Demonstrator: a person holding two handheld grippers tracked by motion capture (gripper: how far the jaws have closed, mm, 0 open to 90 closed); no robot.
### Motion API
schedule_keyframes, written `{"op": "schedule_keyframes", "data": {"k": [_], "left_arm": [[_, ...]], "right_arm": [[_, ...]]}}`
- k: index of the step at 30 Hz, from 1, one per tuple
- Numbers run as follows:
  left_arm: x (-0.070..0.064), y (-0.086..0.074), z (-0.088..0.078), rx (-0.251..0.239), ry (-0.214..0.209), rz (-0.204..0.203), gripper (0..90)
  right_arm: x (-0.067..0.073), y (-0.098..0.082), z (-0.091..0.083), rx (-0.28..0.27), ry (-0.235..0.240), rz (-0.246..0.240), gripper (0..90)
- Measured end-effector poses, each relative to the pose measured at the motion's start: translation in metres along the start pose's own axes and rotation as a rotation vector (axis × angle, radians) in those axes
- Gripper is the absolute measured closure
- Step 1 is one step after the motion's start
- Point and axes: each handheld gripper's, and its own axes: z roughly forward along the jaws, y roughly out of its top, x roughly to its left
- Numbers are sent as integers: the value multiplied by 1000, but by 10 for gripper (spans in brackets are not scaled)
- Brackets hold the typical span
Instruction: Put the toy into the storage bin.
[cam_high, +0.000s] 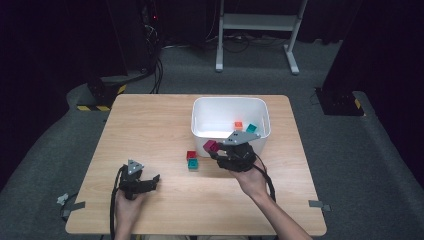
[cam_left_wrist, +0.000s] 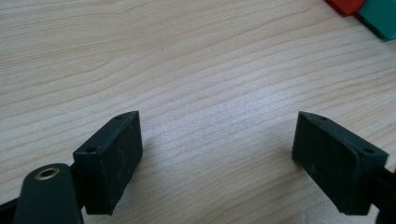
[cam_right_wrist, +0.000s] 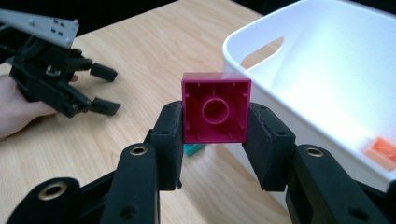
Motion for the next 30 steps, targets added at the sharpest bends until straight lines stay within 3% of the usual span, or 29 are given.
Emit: {"op": "schedule_keyframes", "data": {"k": [17,30], "left_arm": [[0,0,0,0,0,0,162],[0,0,0,0,0,0,162]], "right_arm": [[-44,22,-9,-5,-63,90,590],[-77,30,2,39,-125,174,589]]}}
